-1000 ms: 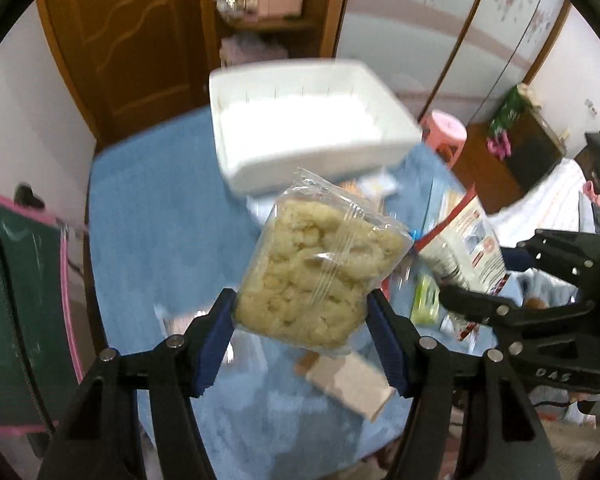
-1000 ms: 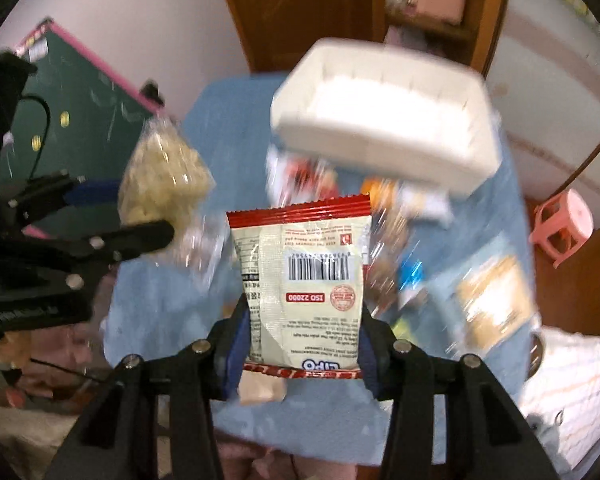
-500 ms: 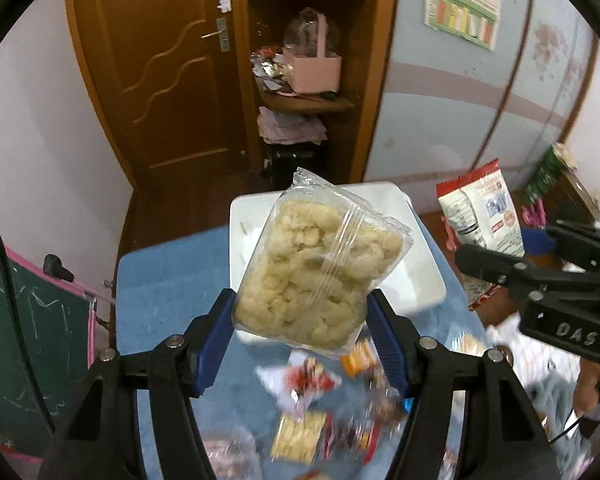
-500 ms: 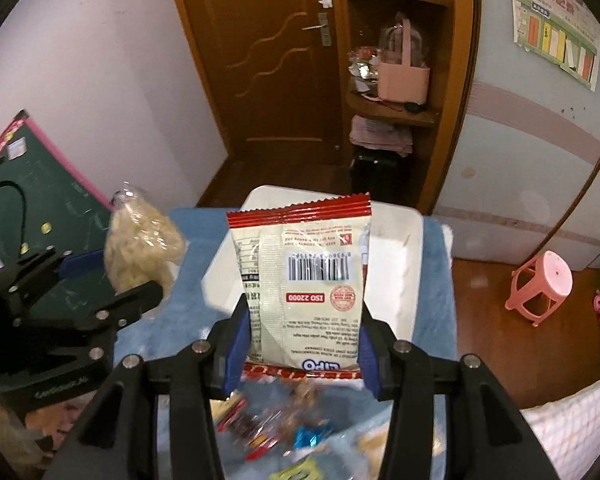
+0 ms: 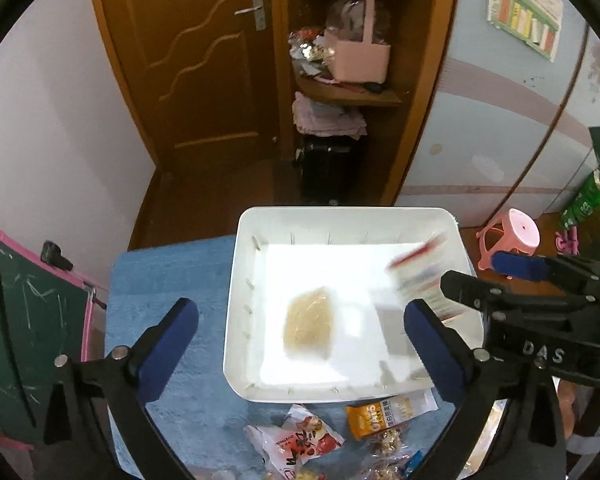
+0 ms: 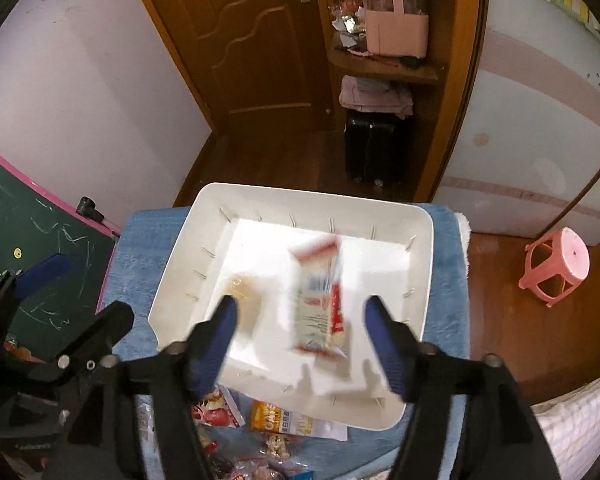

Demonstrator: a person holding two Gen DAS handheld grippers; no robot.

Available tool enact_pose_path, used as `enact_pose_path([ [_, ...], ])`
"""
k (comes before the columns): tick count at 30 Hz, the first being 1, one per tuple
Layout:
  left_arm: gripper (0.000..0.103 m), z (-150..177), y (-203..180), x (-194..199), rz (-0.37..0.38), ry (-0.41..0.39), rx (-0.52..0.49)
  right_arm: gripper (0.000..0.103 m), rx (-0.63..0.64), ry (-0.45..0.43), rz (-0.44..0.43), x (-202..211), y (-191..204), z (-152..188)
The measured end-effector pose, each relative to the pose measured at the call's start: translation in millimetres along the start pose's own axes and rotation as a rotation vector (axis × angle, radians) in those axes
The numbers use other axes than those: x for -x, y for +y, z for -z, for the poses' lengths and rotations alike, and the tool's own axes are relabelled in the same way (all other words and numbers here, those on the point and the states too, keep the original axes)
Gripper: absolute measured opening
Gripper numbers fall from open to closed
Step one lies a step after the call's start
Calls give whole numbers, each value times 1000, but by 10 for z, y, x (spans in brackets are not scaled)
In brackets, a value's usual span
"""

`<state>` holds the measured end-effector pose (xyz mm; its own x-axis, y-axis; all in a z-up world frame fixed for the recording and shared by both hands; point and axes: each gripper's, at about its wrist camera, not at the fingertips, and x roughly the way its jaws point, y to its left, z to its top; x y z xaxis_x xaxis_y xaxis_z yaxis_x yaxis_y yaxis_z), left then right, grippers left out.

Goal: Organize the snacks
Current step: 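Carry both packets over the white tray and release them inside, then withdraw both tools from the tray and move toward the remaining snacks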

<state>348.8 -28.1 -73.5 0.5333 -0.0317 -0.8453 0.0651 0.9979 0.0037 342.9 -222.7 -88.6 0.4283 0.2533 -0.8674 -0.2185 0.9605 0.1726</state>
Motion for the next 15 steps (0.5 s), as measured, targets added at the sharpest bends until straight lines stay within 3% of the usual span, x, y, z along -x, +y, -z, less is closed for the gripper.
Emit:
enact_pose_path([
  [6,102,55,59,-61,-25,14,15,77,-7,4,-10,-4,-4,67],
  [15,102,180,36,318,1,-26,-18,77,-34,7,9,223,78,237],
])
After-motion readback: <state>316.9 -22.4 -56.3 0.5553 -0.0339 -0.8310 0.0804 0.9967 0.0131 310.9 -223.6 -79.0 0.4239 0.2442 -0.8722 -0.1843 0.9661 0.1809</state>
